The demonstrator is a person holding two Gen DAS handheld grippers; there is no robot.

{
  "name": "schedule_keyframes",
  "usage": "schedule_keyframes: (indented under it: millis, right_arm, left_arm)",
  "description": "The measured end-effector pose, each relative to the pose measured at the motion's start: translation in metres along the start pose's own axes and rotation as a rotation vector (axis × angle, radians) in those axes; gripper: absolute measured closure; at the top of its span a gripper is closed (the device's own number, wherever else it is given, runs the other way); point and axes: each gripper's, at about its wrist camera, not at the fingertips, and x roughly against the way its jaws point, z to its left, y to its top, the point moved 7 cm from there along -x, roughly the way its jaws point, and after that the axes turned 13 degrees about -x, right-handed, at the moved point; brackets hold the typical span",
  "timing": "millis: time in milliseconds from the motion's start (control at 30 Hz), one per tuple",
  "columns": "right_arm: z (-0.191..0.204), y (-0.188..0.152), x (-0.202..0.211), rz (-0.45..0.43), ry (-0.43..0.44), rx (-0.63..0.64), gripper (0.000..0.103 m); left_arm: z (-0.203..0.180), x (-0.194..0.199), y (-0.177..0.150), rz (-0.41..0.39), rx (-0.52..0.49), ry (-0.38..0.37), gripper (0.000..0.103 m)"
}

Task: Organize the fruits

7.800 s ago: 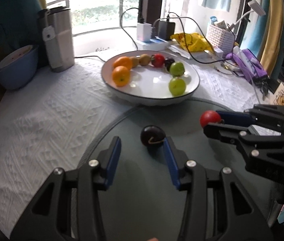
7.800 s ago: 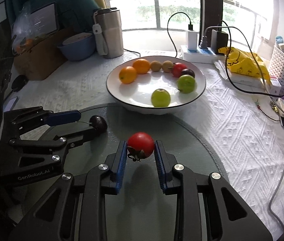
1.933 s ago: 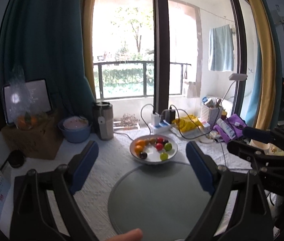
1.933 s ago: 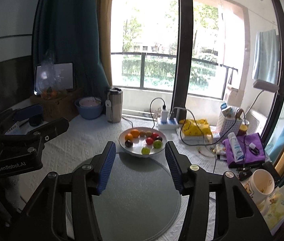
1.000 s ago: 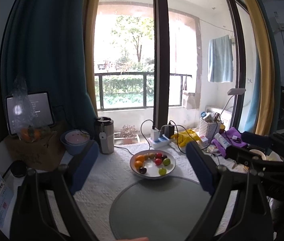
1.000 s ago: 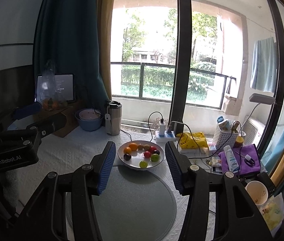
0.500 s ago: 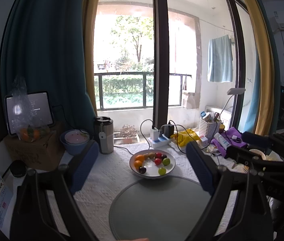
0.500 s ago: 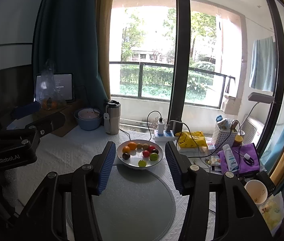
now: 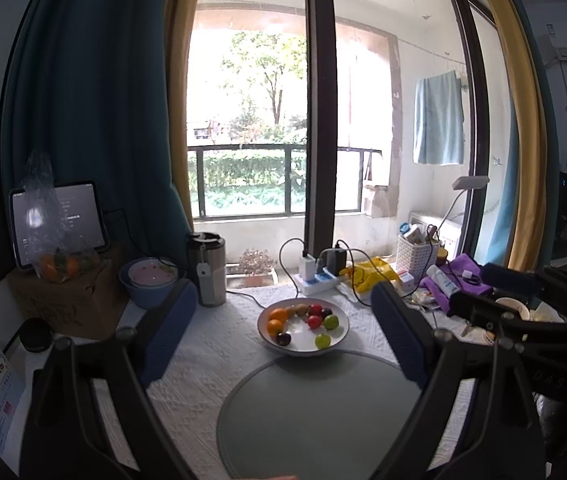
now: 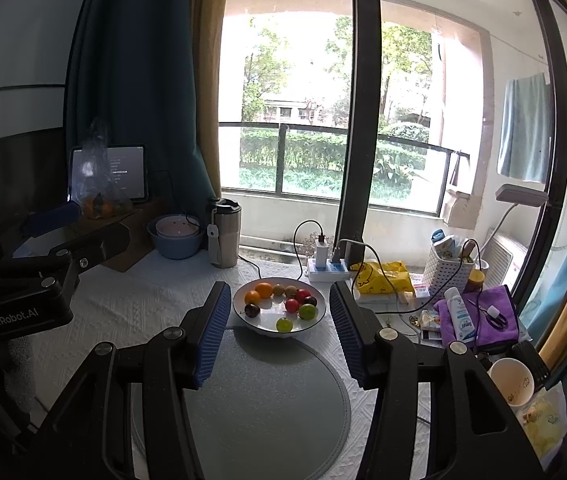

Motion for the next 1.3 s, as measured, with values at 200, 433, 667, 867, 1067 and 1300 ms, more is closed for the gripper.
schedule_keyframes:
  millis: [200, 433, 667, 867, 1067, 1300]
  right_arm:
    - [-0.001, -0.001, -0.001, -0.001, -0.002, -0.001, 0.049]
    - [-0.004, -0.001, -0.001, -0.002, -0.005, -0.006, 0.049]
    - [-0.004, -0.002, -0.001, 0.001, -0.008, -0.008, 0.049]
    - [-0.006, -0.001, -0.001, 0.000, -0.013, -0.012, 0.049]
    - [-0.007, -0.001, -0.004, 0.006, -0.019, -0.013, 0.049]
    - [-0.010, -0.001, -0.005, 0.003, -0.024, -0.018, 0.049]
  left_arm:
    - [0.000, 0.000, 0.000, -0.002, 0.001, 0.002, 0.013]
    - [-0.001, 0.000, -0.001, 0.000, -0.001, 0.002, 0.013]
    - [-0.001, 0.000, -0.001, -0.001, 0.004, 0.000, 0.013]
    - [-0.001, -0.001, -0.002, 0.000, 0.006, -0.004, 0.013]
    - [-0.002, -0.002, -0.004, 0.006, 0.011, -0.009, 0.013]
    - [-0.002, -0.003, -0.005, 0.008, 0.012, -0.012, 0.013]
